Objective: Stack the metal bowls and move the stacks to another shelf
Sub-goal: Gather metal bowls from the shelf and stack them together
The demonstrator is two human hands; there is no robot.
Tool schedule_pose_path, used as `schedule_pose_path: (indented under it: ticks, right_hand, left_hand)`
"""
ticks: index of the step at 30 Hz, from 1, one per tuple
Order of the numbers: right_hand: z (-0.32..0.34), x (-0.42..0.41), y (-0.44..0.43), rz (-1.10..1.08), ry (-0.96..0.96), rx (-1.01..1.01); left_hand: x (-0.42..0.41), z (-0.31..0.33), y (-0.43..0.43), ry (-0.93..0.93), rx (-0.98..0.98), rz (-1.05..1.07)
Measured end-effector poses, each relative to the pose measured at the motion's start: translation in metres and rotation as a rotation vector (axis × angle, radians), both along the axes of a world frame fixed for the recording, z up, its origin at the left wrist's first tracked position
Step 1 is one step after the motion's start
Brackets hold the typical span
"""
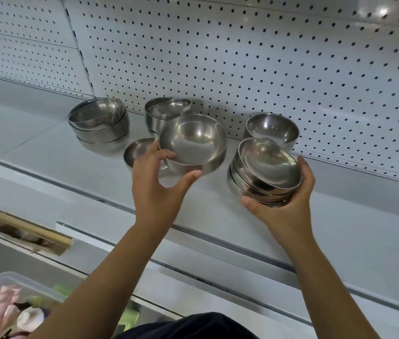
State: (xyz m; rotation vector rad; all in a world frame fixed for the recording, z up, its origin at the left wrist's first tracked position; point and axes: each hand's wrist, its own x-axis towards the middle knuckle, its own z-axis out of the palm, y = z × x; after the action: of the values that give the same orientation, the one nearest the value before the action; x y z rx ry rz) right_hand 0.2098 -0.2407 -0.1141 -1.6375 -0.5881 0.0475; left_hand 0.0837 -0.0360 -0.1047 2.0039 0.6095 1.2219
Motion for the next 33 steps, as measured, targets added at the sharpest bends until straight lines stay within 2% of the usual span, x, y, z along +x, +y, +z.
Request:
schedule_pose_path:
  ticks: [5,11,19,23,25,28,30,33]
  right_hand:
    - [-0.005,0.001,-0.026,-0.063,0.026,-0.016]
    - [-0.014,-0.003,-0.042,-0.088,0.034,-0.030]
    - [-0.013,-0.003,-0.042,-0.051,0.072,-0.083]
    - [-0.012,-0.005,-0.043,-0.046,0.075,-0.090]
    - [-0.012,-0.005,-0.045,-0.030,0.083,-0.086]
    - [-0.012,-0.005,-0.046,-0.005,0.090,-0.091]
    - [-0.012,-0.005,-0.046,0.013,0.098,-0.095]
    - [-0.012,-0.006,-0.046,0.036,0.107,-0.098]
  left_hand:
    - [0.015,-0.015,-0.020,0.124,0.041,-0.047]
    - [0.022,-0.029,-0.032,0.213,-0.032,-0.055]
    - [0.023,-0.034,-0.031,0.273,-0.032,-0.081]
    - [0.015,-0.031,-0.034,0.227,-0.124,-0.114]
    - [0.007,-0.032,-0.033,0.175,-0.129,-0.035]
    - [0.001,-0.034,-0.023,0.098,-0.004,0.174]
    - [0.003,-0.033,-0.014,0.147,-0.028,0.284]
    - [0.007,-0.029,0.001,0.270,-0.177,0.331]
